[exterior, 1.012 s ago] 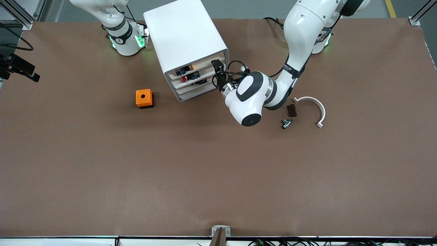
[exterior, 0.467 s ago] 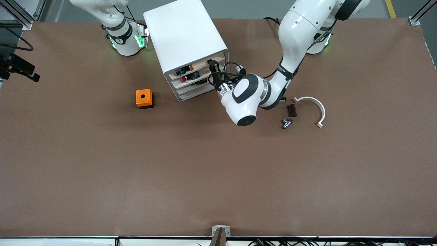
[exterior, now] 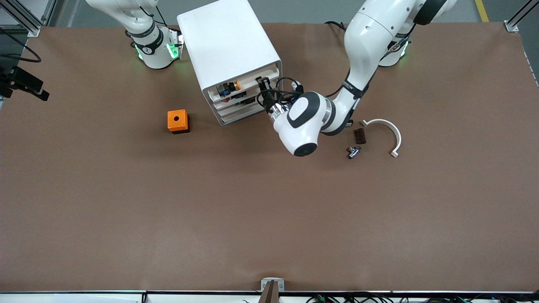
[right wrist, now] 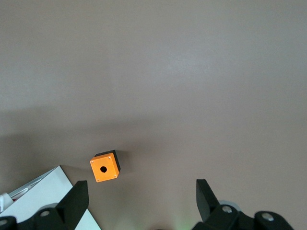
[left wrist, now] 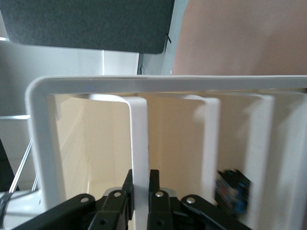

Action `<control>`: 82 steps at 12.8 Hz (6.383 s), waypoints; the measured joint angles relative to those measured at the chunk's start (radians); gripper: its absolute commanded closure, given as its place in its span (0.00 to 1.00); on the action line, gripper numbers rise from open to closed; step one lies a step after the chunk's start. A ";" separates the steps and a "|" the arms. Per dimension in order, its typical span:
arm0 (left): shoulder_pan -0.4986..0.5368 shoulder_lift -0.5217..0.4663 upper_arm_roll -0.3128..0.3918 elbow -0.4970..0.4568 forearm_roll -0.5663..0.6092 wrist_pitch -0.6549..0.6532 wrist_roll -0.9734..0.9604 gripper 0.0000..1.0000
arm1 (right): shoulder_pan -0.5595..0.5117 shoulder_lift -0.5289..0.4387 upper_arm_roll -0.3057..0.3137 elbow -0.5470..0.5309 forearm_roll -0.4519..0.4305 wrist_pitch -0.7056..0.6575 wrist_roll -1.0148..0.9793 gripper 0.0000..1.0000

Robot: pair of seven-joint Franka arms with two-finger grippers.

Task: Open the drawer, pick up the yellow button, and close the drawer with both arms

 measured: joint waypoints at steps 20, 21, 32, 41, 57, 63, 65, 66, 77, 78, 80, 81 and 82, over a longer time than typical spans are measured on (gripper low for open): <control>0.271 -0.053 0.040 0.194 0.366 -0.009 0.370 0.01 | 0.504 0.159 0.049 -0.014 0.008 0.148 1.426 0.01; 0.269 -0.088 0.040 0.197 0.444 -0.010 0.424 0.01 | 0.532 0.180 0.049 -0.015 0.008 0.176 1.492 0.01; 0.292 -0.213 0.078 0.197 0.882 -0.004 1.381 0.00 | 0.747 0.371 0.047 -0.130 -0.022 0.496 1.867 0.02; 0.286 -0.271 0.022 0.189 0.882 -0.001 1.508 0.00 | 0.789 0.371 0.045 -0.165 -0.037 0.512 1.894 0.89; 0.054 -0.119 -0.010 0.158 0.949 0.396 1.514 0.00 | 0.374 0.305 0.010 0.050 -0.008 0.193 0.889 0.96; -0.078 -0.117 -0.017 0.131 0.916 0.391 1.407 0.00 | 0.116 0.334 0.007 -0.085 -0.009 0.423 0.317 0.96; -0.131 -0.117 -0.026 0.123 0.913 0.367 1.332 0.00 | 0.051 0.369 0.008 -0.164 -0.009 0.565 0.178 0.96; -0.158 -0.117 -0.034 0.123 0.913 0.359 1.286 0.00 | 0.025 0.395 0.008 -0.202 -0.009 0.639 0.120 0.96; -0.183 -0.118 -0.225 0.080 0.913 0.339 1.064 0.00 | -0.051 0.672 0.012 -0.258 -0.007 1.014 -0.089 0.96; -0.183 -0.118 -0.230 0.079 0.913 0.338 1.052 0.00 | -0.051 0.676 0.012 -0.269 -0.007 1.041 -0.091 0.96; -0.178 -0.119 -0.231 0.079 0.913 0.338 1.050 0.00 | -0.051 0.676 0.013 -0.295 -0.007 1.086 -0.091 0.88; -0.172 -0.121 -0.230 0.080 0.913 0.339 1.050 0.00 | -0.051 0.676 0.014 -0.306 -0.007 1.101 -0.091 0.68; -0.157 -0.127 -0.229 0.082 0.913 0.340 1.050 0.00 | -0.051 0.676 0.014 -0.310 -0.007 1.106 -0.091 0.44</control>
